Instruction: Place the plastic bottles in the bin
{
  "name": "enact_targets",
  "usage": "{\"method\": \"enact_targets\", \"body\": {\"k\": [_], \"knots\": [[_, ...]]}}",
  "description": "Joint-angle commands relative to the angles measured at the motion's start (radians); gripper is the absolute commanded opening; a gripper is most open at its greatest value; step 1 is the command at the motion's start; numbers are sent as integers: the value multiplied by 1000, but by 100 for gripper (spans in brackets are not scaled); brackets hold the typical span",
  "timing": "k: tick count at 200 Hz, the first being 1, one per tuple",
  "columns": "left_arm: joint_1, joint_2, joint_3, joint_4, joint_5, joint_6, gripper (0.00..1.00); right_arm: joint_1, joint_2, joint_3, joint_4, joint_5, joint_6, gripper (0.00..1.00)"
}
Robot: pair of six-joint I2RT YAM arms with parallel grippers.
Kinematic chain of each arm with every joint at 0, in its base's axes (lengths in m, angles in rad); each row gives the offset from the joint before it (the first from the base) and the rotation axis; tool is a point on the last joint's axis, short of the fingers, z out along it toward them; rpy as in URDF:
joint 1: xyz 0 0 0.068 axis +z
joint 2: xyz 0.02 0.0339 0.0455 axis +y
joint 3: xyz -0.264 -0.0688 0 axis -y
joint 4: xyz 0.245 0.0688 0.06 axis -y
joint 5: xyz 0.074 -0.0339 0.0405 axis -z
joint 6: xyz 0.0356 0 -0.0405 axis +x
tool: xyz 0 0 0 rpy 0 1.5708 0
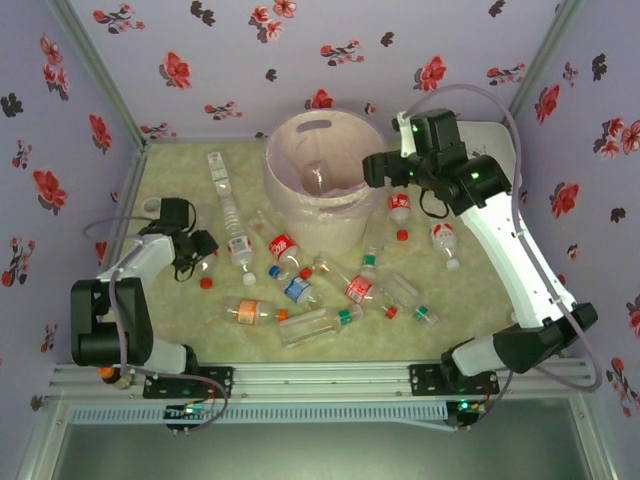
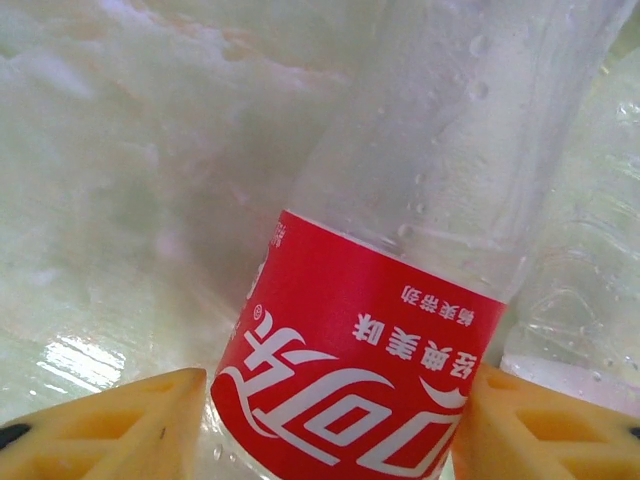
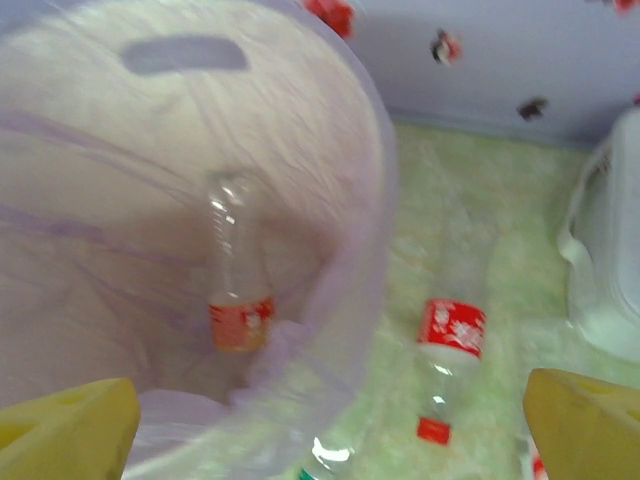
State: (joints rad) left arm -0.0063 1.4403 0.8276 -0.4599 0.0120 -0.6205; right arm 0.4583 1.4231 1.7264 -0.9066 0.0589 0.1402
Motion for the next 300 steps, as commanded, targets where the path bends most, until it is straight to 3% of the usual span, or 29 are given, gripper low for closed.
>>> {"method": "enact_targets", "body": {"k": [1,35,74,102,128,164,221,259,300], "knots": [[5,-35,69,-61,4,12,53,-54,-33,-33,-48,25,58,99],[13,-88,196,-180,-41,75,49,-132,-54,-81,-25,-128,138,96],[15,-164,392,-288,-53,126,46,-206,-50,-156,57,-409,333,91],[11,-170,581,-339,33,148,38,-234,-56,-247,219,-561,444,90],[-45,-129,786,-316,167,231,35,-233,-51,-298,292,-530,457,90],[-213,-27,1068,-272,171,311,21,-230,-55,-332,343,-492,490,86],[-433,233,1289,-158,208,298,17,-231,18,-307,422,-554,524,86],[-558,377,1340,-215,186,314,15,-230,43,-280,406,-528,499,87],[-594,391,1221,-197,114,262,14,-233,67,-228,337,-469,433,88]]}}
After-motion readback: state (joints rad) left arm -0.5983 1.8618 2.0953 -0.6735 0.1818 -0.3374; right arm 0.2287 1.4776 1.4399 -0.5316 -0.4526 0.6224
